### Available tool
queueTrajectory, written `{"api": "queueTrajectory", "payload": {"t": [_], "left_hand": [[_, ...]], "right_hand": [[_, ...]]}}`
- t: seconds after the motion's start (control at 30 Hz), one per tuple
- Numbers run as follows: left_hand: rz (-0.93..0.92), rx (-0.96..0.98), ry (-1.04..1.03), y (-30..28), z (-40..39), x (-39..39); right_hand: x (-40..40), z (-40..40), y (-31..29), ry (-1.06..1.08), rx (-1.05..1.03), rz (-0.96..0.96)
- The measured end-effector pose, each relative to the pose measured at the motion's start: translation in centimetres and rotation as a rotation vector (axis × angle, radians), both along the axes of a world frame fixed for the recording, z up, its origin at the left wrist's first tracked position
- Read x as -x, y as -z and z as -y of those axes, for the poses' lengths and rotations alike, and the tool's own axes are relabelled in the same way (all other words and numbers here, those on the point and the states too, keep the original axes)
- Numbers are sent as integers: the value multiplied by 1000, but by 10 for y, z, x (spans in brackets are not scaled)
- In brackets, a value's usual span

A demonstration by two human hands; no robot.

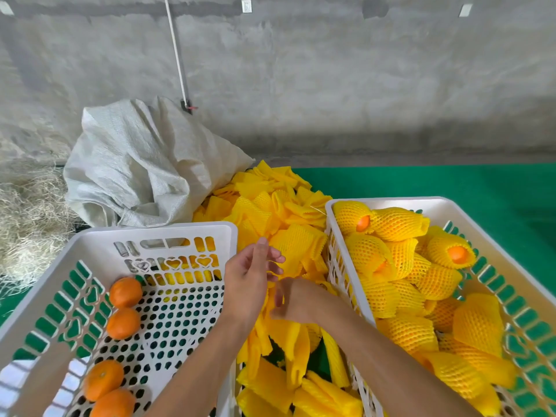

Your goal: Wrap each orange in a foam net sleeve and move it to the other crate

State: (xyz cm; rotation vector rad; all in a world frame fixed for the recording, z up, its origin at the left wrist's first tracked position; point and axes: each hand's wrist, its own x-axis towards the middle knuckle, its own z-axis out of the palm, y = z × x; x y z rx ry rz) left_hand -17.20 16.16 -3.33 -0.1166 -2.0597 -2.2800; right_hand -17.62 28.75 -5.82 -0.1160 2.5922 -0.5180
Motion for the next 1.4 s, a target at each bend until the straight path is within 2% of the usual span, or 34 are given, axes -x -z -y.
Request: {"api": "queueTrajectory", "payload": {"t": [0.1,0.23,0.3,0.53,0.63,0.77,1.0,1.17,1.3,1.4], "left_hand": [[-51,36,-30,1,1,0],[-66,69,-41,1,1,-1],[-54,39,-52,-1,1,-1],[-26,-14,-124,-5,3,-2],[-13,-16,-136,-5,3,-1],[2,-30,-145,-5,6,1],[-90,198,-238,-4,7,-5],[-113,222,-272,-3,7,-5],[-116,219,-214,-1,10,0],[-39,69,-159,-3,9,1]], "right_hand": [[8,-6,-2,169,208,-394],[14,-1,-7,302,595,-658],[13,3,-9,305,753,-711],[4,10,-25,270,1158,-667],[1,10,-29,280,1180,-696],[7,6,-28,366,1198,-632],[10,6,-26,313,1040,-695],[10,3,-28,388,1214,-583],[14,0,-35,668,1801,-49],[15,-3,-40,816,1883,181]]}}
